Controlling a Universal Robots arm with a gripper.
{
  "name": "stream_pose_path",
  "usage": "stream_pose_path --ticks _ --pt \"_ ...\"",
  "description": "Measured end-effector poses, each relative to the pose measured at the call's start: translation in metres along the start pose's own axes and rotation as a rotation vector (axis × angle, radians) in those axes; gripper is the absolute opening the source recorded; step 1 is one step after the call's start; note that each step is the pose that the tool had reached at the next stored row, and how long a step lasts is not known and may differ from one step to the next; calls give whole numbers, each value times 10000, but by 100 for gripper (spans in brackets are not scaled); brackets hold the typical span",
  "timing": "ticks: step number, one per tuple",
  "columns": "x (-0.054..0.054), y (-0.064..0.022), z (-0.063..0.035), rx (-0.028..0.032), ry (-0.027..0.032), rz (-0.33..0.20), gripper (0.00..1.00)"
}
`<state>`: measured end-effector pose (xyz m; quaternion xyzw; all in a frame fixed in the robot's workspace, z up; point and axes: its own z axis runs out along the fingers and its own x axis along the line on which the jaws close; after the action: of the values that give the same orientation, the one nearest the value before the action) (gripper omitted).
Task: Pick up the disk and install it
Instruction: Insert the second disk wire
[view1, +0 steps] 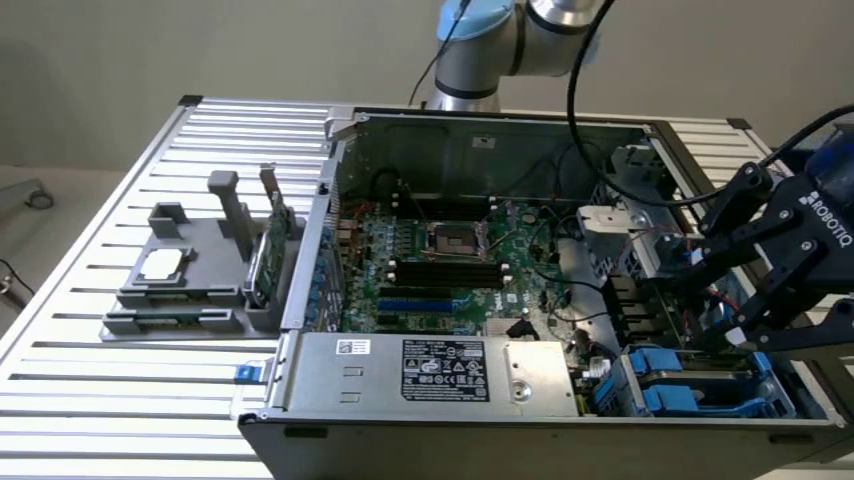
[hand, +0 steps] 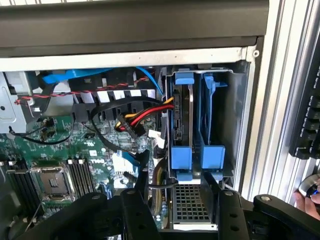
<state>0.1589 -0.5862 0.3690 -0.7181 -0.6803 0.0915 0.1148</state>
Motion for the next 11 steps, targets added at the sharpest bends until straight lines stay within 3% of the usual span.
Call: stream_pose_path --ticks 3,8,11 --pt "46 -90 28 -41 0 -1 54" --pt "244 -113 39 -82 -38 8 54" --pt "266 -114 40 -173 -41 7 54"
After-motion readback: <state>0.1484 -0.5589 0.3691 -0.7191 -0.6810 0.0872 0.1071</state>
